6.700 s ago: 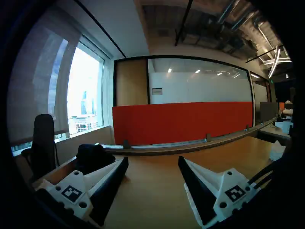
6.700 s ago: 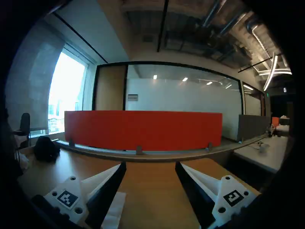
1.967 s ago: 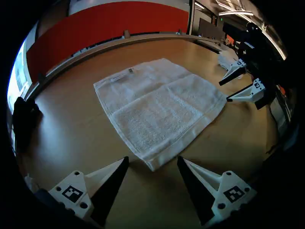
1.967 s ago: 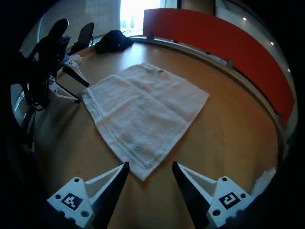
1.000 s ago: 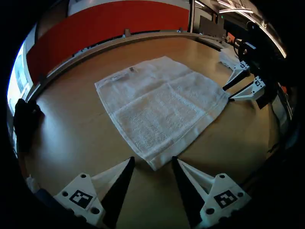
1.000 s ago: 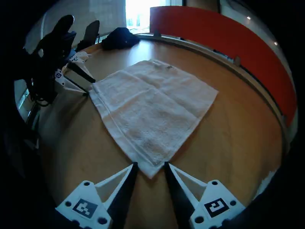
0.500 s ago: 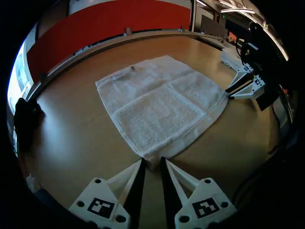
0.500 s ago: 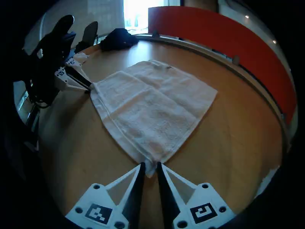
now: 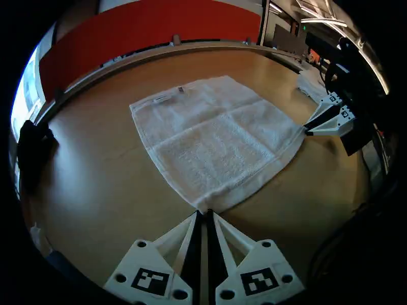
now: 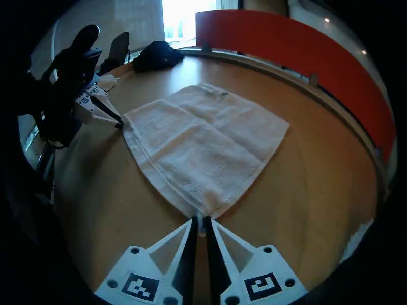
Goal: Fold towel
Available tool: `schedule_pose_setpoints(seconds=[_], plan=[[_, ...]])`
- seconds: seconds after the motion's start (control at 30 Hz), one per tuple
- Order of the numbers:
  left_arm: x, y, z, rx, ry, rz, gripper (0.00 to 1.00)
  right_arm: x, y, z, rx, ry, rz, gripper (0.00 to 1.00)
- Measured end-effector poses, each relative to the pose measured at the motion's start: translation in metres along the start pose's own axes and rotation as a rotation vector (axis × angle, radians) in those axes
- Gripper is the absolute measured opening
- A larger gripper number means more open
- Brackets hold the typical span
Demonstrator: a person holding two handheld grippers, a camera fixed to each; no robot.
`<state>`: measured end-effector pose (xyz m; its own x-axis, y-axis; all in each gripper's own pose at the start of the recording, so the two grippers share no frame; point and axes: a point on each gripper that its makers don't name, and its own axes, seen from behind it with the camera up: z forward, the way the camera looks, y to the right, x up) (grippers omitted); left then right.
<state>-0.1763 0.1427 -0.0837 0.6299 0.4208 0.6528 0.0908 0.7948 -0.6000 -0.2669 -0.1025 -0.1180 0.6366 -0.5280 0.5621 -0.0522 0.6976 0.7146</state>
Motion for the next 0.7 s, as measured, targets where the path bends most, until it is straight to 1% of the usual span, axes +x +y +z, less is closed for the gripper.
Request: schedule_pose_setpoints(seconds=[0.17, 0.3, 0.5, 0.7], plan=[[0.006, 0.002, -0.008, -0.004, 0.014, -0.017, 0.07, 0.01, 0.003, -0.007, -0.009, 0.023, 0.004, 0.11], [0.014, 0.003, -0.017, -0.003, 0.03, -0.037, 0.07, 0.019, 0.004, -0.016, -0.015, 0.045, 0.001, 0.11], [0.025, 0.005, -0.035, -0.007, 0.057, -0.072, 0.07, 0.036, 0.003, -0.034, -0.019, 0.081, -0.015, 0.11], [0.034, 0.007, -0.053, -0.012, 0.083, -0.107, 0.07, 0.047, 0.0, -0.051, -0.019, 0.1, -0.028, 0.11]])
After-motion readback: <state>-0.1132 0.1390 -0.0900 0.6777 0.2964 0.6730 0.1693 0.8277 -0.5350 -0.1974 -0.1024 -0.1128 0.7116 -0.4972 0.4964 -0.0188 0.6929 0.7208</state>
